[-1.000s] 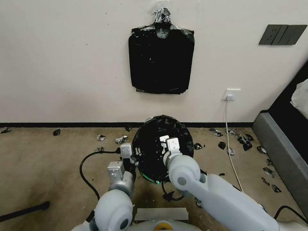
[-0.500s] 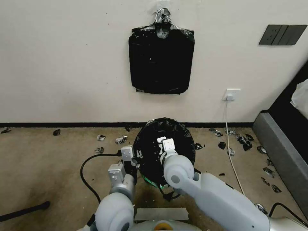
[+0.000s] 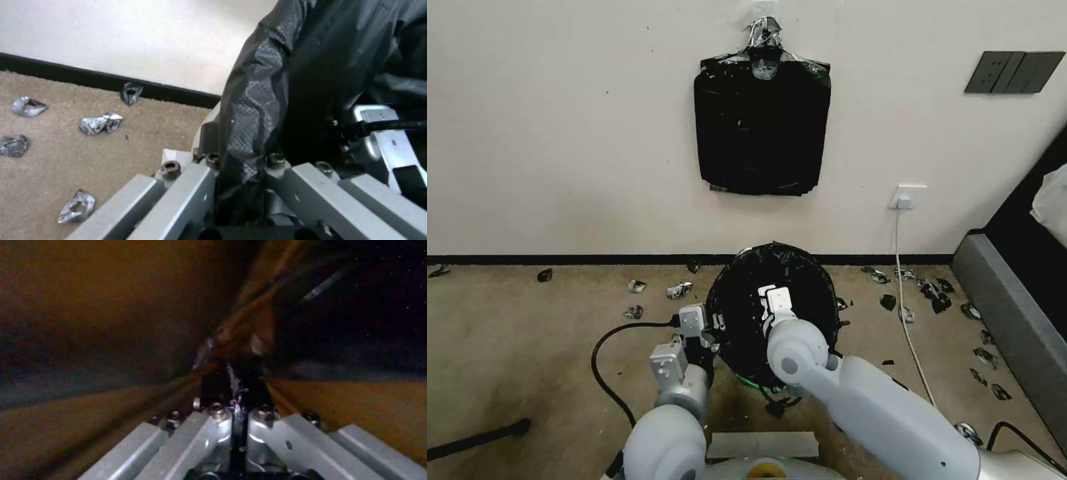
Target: Place a trash bag onto the trash bin.
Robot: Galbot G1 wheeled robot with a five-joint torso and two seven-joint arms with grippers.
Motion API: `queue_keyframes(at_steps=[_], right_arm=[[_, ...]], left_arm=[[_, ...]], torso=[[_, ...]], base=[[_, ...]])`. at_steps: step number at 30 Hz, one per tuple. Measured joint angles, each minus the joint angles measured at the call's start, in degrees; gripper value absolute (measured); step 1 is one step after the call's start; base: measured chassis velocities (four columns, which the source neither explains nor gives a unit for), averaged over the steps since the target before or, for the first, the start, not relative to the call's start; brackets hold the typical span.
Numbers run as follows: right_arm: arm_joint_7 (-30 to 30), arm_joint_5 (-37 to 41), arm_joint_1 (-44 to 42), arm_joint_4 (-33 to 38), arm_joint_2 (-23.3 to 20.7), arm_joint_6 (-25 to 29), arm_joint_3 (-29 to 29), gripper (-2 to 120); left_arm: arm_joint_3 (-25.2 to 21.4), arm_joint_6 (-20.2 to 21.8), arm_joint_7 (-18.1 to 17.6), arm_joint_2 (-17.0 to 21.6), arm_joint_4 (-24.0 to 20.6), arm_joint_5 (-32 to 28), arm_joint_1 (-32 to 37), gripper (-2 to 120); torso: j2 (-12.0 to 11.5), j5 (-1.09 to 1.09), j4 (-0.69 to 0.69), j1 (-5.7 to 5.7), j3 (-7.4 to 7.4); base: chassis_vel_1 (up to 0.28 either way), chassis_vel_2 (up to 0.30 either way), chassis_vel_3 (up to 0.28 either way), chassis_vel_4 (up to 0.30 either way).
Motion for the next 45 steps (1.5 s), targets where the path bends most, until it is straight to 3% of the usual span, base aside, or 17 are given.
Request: queue_keyframes(at_steps=[29,38,41,43,45], right_arm=[[-1.4,0.3,-0.5,-2.1,0.4,1.0,0.8,0],[-1.4,2.1,-1.5,5.7,-3.6,0.9,1.1,0],[-2.1,2.8,-2.2,9.7,-5.9,0.6,1.3,7],[-4.1,3.3,-3.9,16.9,-10.2,0.2,2.2,18],[-5.5,3.3,-4.8,19.6,-12.0,0.0,3.1,25]], left_arm=[[-0.4,0.3,-0.4,0.7,-1.9,-2.1,0.6,3],[-0.5,1.2,-1.4,0.0,-0.2,-3.8,-0.4,3],[-0.7,1.7,-2.3,-0.3,0.4,-5.5,-0.9,3],[-0.8,3.0,-4.5,-1.1,1.5,-8.8,-1.9,3],[-0.8,3.9,-5.7,-1.5,2.1,-10.8,-2.4,3]], torso=[[0.0,0.00,0.00,0.00,0.00],[0.0,0.00,0.00,0.00,0.00],[0.0,0.01,0.00,0.00,0.00],[0.0,0.02,0.00,0.00,0.00],[0.0,0.01,0.00,0.00,0.00]], base=[[0.000,0.000,0.000,0.000],[0.000,0.000,0.000,0.000],[0.000,0.000,0.000,0.000],[0.000,0.000,0.000,0.000],[0.000,0.000,0.000,0.000]])
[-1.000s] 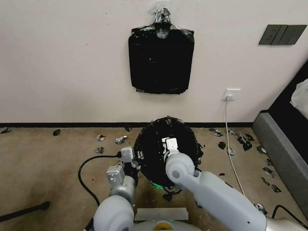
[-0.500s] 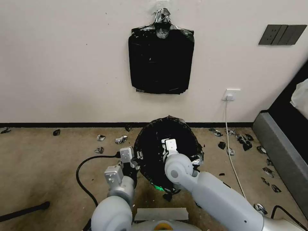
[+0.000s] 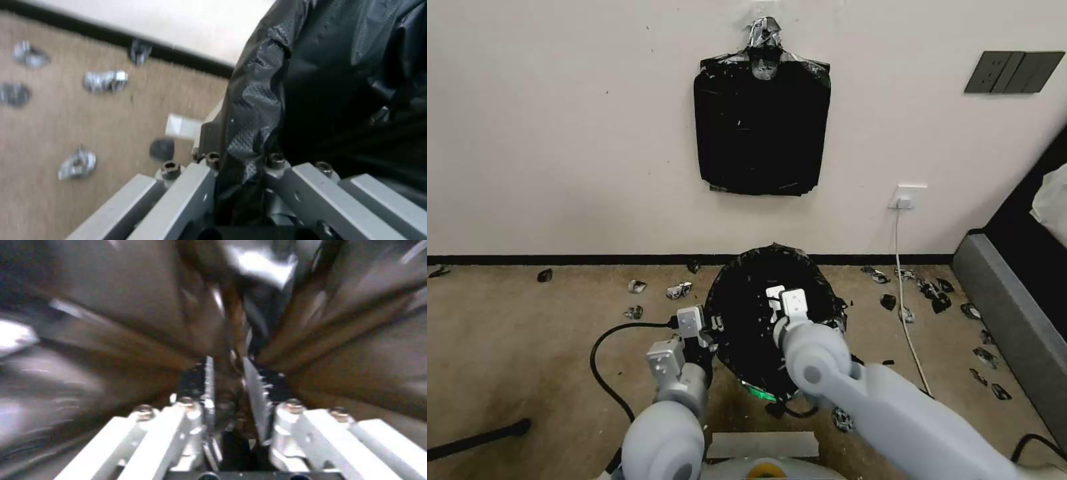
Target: Place a trash bag onto the trash bin.
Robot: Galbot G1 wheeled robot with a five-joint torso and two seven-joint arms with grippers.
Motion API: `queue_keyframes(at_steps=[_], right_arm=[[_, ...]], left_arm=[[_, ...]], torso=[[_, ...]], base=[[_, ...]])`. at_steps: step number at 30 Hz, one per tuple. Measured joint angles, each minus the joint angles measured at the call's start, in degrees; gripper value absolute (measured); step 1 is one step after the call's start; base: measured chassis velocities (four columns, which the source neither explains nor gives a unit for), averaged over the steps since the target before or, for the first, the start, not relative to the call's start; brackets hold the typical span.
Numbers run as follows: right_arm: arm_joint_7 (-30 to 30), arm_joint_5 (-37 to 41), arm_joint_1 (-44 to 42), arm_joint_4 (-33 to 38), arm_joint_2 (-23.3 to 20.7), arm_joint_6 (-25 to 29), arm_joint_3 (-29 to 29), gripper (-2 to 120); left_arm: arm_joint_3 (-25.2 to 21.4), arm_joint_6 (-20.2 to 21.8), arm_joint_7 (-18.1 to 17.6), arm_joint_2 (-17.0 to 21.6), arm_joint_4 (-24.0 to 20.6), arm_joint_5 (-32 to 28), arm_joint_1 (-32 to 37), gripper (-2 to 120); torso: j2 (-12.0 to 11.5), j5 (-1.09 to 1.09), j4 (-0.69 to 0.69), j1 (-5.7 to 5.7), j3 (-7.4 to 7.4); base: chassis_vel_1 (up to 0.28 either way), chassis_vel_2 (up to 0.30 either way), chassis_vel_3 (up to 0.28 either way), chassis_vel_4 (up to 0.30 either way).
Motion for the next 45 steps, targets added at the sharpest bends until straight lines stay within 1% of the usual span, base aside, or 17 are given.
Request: queue_keyframes(at_steps=[3,7,10,11,13,17,20,22,24,33,36,38,40,41,43,44,45], right_arm=[[-5.1,-0.7,-4.5,6.0,-4.1,0.0,3.7,38],[-7.9,-1.8,-7.6,8.2,-5.8,0.0,6.3,47],[-11.3,-3.2,-12.5,9.9,-7.7,0.1,10.2,64],[-11.3,-3.2,-12.5,9.9,-7.7,0.1,10.2,64],[-12.6,-3.7,-14.6,10.0,-8.3,0.1,12.7,75],[-13.4,-3.8,-16.0,10.1,-8.5,0.3,14.4,85],[-14.4,-4.4,-17.3,9.8,-7.9,0.3,16.4,98],[-14.4,-4.4,-17.5,9.7,-7.7,0.3,16.8,99],[-14.7,-4.5,-17.9,9.6,-7.3,0.4,17.5,100],[-15.7,-5.5,-20.1,9.8,-7.2,0.9,18.9,100],[-16.9,-6.7,-21.1,9.7,-7.0,1.7,20.0,100],[-18.4,-8.4,-22.5,9.7,-6.7,3.1,21.5,100],[-19.3,-12.7,-24.0,9.3,-5.4,4.5,23.5,100],[-19.3,-12.7,-24.0,9.3,-5.4,4.5,23.5,100],[-20.3,-19.1,-25.6,8.7,-2.3,6.1,25.4,100],[-20.3,-19.1,-25.6,8.7,-2.3,6.1,25.4,100],[-22.0,-24.4,-26.9,8.0,-0.6,8.0,26.5,100]], left_arm=[[-0.4,2.9,-3.0,-1.6,2.6,-6.1,-1.9,3],[-0.7,4.5,-4.7,-2.5,4.1,-9.4,-3.3,3],[-1.1,6.5,-7.5,-3.7,7.3,-12.9,-6.5,3],[-1.1,6.5,-7.5,-3.7,7.3,-12.9,-6.5,3],[-1.0,7.2,-8.4,-4.2,9.2,-14.0,-8.0,3],[-1.0,7.5,-8.5,-4.9,10.5,-14.1,-8.5,3],[-1.4,8.2,-8.7,-6.6,11.9,-14.2,-8.5,3],[-1.5,8.3,-8.7,-6.9,12.0,-14.3,-8.5,5],[-1.7,8.4,-8.6,-7.0,12.2,-14.6,-8.7,16],[-2.5,10.0,-8.0,-6.2,10.7,-15.1,-8.1,44],[-2.8,10.7,-6.4,-5.4,9.4,-13.6,-7.4,51],[-3.2,10.7,-4.1,-4.4,7.9,-10.3,-6.7,61],[-4.5,8.1,1.5,-3.1,6.3,-0.8,-5.5,72],[-4.5,8.1,1.5,-3.1,6.3,-0.8,-5.5,72],[-6.5,4.2,8.7,-2.1,5.2,8.7,-4.2,83],[-6.5,4.2,8.7,-2.1,5.2,8.7,-4.2,83],[-7.5,1.4,12.6,-1.6,4.8,13.1,-3.0,88]], torso=[[0.0,0.00,0.00,0.00,0.00],[0.0,-0.01,-0.01,0.00,0.00],[0.0,0.00,-0.01,0.00,0.00],[0.0,0.00,-0.01,0.00,0.00],[0.0,0.00,-0.01,0.00,0.00],[0.0,0.01,0.00,0.00,0.00],[0.0,0.00,-0.01,0.00,0.00],[0.0,0.00,0.00,0.00,0.00],[0.0,0.00,0.00,0.00,0.00],[0.0,-0.01,0.00,0.00,0.00],[0.0,-0.01,0.00,0.00,0.00],[0.0,-0.02,0.00,0.00,0.00],[0.0,-0.03,0.00,0.00,0.00],[0.0,-0.03,0.00,0.00,0.00],[0.0,0.00,0.00,0.00,0.00],[0.0,0.00,0.00,0.00,0.00],[0.0,-0.02,0.01,0.00,0.00]], base=[[0.000,0.000,0.000,0.000],[0.000,0.000,0.000,0.000],[0.000,0.000,0.000,0.000],[0.000,0.000,0.000,0.000],[0.000,0.000,0.000,0.000],[0.000,0.000,0.000,0.000],[0.000,0.000,0.000,0.000],[0.000,0.000,0.000,0.000],[0.000,0.000,0.000,0.000],[0.000,0.000,0.000,0.000],[0.000,0.000,0.000,0.000],[0.000,0.000,0.000,0.000],[0.000,0.000,0.000,0.000],[0.000,0.000,0.000,0.000],[0.000,0.000,0.000,0.000],[0.000,0.000,0.000,0.000],[0.000,0.000,0.000,0.000]])
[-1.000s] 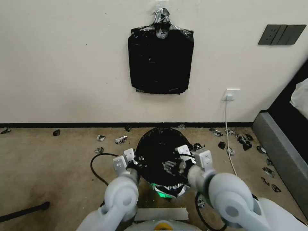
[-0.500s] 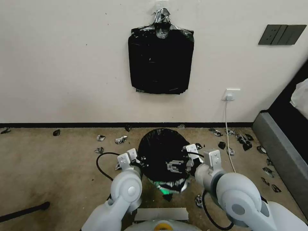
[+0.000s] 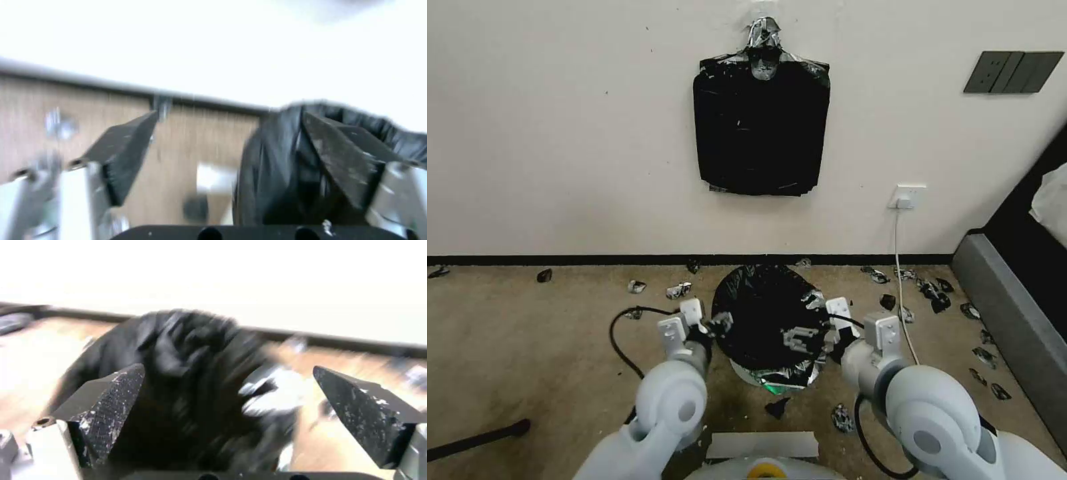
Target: Place a trash bag onto the trash bin.
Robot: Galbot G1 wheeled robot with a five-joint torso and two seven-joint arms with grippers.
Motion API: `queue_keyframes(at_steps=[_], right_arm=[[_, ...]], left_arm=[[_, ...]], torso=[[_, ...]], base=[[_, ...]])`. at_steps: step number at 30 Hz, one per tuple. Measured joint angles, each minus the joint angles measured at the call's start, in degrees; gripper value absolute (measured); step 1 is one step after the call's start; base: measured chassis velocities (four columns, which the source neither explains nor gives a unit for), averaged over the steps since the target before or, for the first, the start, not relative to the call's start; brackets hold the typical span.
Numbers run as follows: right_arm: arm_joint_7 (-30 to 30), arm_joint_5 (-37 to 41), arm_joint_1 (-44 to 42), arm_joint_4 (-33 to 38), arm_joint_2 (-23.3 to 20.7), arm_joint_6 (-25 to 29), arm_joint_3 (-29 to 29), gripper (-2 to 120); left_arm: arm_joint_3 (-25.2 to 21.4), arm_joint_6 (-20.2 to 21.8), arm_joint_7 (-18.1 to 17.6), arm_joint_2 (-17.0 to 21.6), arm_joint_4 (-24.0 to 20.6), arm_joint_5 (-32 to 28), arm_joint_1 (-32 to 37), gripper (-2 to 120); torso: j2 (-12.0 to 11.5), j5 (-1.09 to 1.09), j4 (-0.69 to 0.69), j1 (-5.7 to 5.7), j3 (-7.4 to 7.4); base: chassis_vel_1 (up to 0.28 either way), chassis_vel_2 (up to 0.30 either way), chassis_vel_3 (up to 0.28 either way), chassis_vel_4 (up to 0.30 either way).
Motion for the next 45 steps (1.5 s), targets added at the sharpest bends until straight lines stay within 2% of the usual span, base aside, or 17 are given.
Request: queue_keyframes(at_steps=[1,3,4,6,7,9,10,11,14,15,18,23,27,45], right_arm=[[-3.3,-8.1,-2.2,-1.6,2.4,4.2,1.7,100],[-4.8,-10.9,-3.1,-2.4,3.4,6.1,2.3,100],[-7.7,-16.7,-5.2,-4.5,5.8,10.8,3.7,100],[-10.7,-22.4,-7.2,-6.6,8.5,15.8,5.7,100],[-10.7,-22.4,-7.2,-6.6,8.5,15.8,5.7,100],[-15.4,-28.9,-10.9,-10.1,12.3,25.0,9.9,100],[-17.2,-30.4,-12.7,-11.1,13.9,28.9,12.6,100],[-17.2,-30.4,-12.7,-11.1,13.9,28.9,12.6,100],[-20.2,-33.2,-16.7,-12.3,17.1,35.8,18.7,100],[-20.2,-33.2,-16.7,-12.3,17.1,35.8,18.7,100],[-21.1,-35.7,-19.8,-12.3,20.2,40.6,22.1,100],[-21.8,-37.5,-22.7,-12.8,22.7,43.6,23.7,100],[-21.8,-37.9,-23.6,-13.4,23.0,44.4,24.6,100],[-21.6,-37.6,-23.4,-13.4,22.7,44.1,24.5,100]], left_arm=[[-1.6,-4.2,4.5,0.6,-0.2,5.8,2.1,93],[-2.2,-5.4,5.4,0.6,-0.2,7.7,2.8,96],[-3.9,-8.7,7.6,0.7,-0.2,12.5,4.7,99],[-6.0,-12.4,9.6,0.6,-0.2,16.5,6.9,100],[-6.0,-12.4,9.6,0.6,-0.2,16.5,6.9,100],[-10.4,-18.5,13.0,-0.7,-0.5,20.0,10.5,100],[-13.0,-21.4,14.7,-1.6,-0.6,21.3,12.5,100],[-13.0,-21.4,14.7,-1.6,-0.6,21.3,12.5,100],[-17.8,-26.0,18.2,-3.9,-1.6,23.5,17.9,100],[-17.8,-26.0,18.2,-3.9,-1.6,23.5,17.9,100],[-19.4,-28.8,19.9,-6.2,-3.0,25.4,22.6,100],[-19.7,-31.4,20.4,-8.3,-3.3,26.4,25.5,100],[-20.7,-33.4,20.9,-8.9,-2.7,26.9,26.5,100],[-20.6,-33.3,20.7,-8.8,-2.5,26.8,26.2,100]], torso=[[0.0,-0.02,0.00,0.00,0.00],[0.0,-0.01,-0.01,0.00,0.00],[0.0,0.01,-0.01,0.00,0.00],[0.0,-0.01,0.00,0.00,0.00],[0.0,-0.01,0.00,0.00,0.00],[0.0,0.00,-0.01,0.00,0.00],[0.0,0.00,-0.01,0.00,0.00],[0.0,0.00,-0.01,0.00,0.00],[0.0,0.00,0.00,0.00,0.00],[0.0,0.00,0.00,0.00,0.00],[0.0,0.00,0.00,0.00,-0.01],[0.0,0.00,-0.01,0.00,-0.01],[0.0,0.00,-0.01,0.00,0.00],[0.0,0.01,-0.01,0.00,0.00]], base=[[0.000,0.000,0.000,0.000],[0.000,0.000,0.000,0.000],[0.000,0.000,0.000,0.000],[0.000,0.000,0.000,0.000],[0.000,0.000,0.000,0.000],[0.000,0.000,0.000,0.000],[0.000,0.000,0.000,0.000],[0.000,0.000,0.000,0.000],[0.000,0.000,0.000,0.000],[0.000,0.000,0.000,0.000],[0.000,0.000,0.000,0.000],[0.000,0.000,0.000,0.000],[0.000,0.000,0.000,0.000],[0.000,0.000,0.000,0.000]])
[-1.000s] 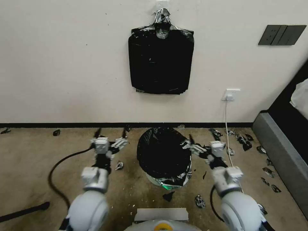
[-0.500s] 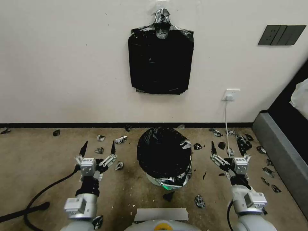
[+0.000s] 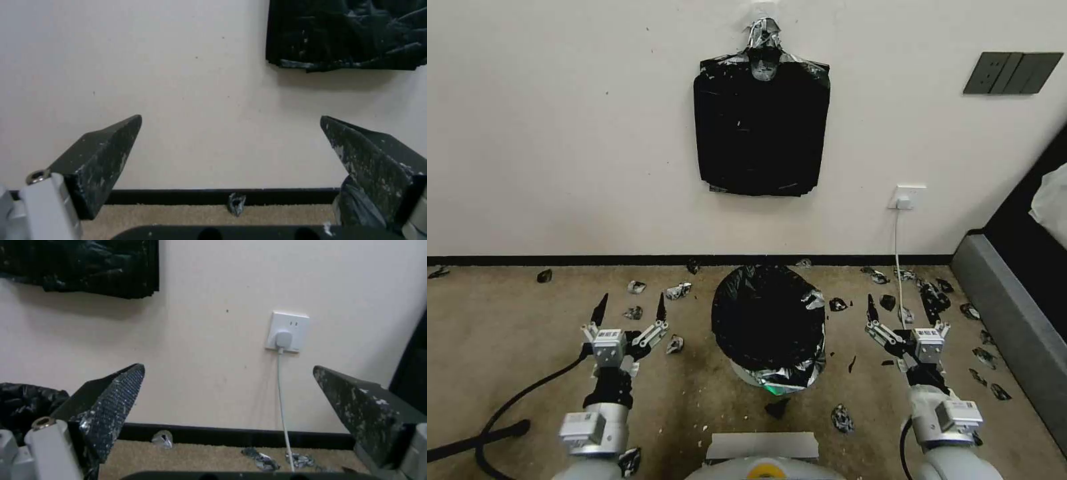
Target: Place a trash bag onto the trash bin.
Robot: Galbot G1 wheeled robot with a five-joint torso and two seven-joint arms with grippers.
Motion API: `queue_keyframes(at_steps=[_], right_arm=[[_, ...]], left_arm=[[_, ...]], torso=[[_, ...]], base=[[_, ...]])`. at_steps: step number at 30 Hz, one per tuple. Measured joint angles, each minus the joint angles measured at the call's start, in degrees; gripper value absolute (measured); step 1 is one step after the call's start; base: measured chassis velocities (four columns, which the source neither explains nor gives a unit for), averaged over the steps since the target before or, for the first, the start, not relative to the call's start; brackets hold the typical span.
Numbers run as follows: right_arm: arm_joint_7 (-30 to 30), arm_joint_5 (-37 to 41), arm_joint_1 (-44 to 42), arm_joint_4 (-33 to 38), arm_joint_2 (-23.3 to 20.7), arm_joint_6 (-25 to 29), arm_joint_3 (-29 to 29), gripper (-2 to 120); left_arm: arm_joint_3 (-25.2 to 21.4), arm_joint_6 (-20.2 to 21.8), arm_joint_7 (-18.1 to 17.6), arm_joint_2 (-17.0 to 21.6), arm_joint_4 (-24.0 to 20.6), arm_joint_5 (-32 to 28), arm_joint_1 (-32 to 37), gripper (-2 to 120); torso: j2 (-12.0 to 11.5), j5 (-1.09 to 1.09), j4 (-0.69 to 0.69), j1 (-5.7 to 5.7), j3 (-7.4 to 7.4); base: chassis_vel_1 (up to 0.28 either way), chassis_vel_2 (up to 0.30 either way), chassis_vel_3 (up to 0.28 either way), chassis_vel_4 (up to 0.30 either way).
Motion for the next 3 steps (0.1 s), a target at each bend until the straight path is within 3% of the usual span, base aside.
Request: queue_keyframes(at_steps=[3], right_arm=[[0.0,0.1,0.0,0.0,0.0,-0.1,0.0,100]], left_arm=[[0.0,0.0,0.0,0.0,0.0,0.0,0.0,100]], torso=[[0.0,0.00,0.00,0.00,0.00]], base=[[0.000,0.000,0.000,0.000]])
